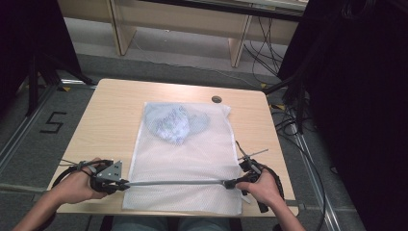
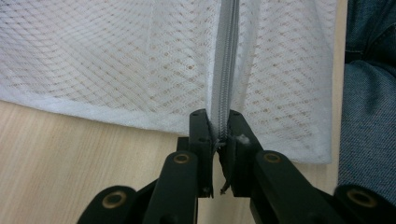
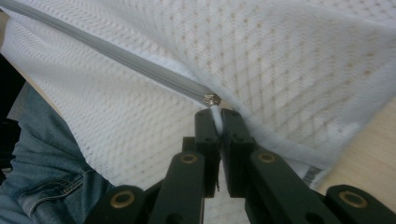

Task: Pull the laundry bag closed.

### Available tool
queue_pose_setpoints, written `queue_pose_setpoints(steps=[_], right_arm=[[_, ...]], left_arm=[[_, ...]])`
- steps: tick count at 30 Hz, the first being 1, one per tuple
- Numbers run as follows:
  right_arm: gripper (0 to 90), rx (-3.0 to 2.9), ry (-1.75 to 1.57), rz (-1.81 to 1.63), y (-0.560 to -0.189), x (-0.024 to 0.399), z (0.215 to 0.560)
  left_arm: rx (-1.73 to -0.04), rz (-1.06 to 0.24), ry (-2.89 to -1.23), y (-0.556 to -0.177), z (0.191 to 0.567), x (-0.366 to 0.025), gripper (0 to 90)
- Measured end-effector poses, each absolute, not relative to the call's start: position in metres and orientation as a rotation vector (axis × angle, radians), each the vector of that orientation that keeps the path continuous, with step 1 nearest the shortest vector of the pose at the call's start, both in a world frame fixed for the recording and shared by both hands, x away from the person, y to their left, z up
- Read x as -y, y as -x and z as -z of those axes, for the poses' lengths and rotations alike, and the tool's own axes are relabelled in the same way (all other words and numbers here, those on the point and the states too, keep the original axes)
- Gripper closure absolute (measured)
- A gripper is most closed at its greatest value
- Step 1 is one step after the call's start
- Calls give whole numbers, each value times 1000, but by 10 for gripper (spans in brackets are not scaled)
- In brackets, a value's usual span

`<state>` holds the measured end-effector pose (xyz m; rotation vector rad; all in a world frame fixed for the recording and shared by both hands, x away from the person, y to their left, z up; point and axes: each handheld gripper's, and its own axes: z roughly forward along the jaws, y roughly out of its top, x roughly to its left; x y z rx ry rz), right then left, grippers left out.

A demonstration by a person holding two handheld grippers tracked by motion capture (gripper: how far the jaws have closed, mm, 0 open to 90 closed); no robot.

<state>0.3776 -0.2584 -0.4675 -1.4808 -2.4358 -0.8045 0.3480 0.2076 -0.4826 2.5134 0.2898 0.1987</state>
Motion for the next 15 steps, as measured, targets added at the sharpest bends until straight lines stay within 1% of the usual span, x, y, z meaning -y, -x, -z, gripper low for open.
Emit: queue_pose_setpoints(steps=[3,5,6,13,14,15], right_arm=[[871,2432,1483,802,-377,263,467],[872,2441,1463,801,-377,265,467],[872,2429,1472,795,-376,266,467],[871,2417,1479,747,-378,273,462],[871,2417,1479,747,-378,273,462],[871,2414,1466,754,-379,274,461]], left_arm=[[-281,-201,-2514,-348,482,-207,826],[-311,-195,-2485,-347,483,-206,827],[-279,-202,-2511,-348,481,-207,827],[-279,-196,-2509,-348,481,-205,827],[-300,-189,-2487,-348,482,-204,827],[-273,-195,-2508,-348,481,-205,827]])
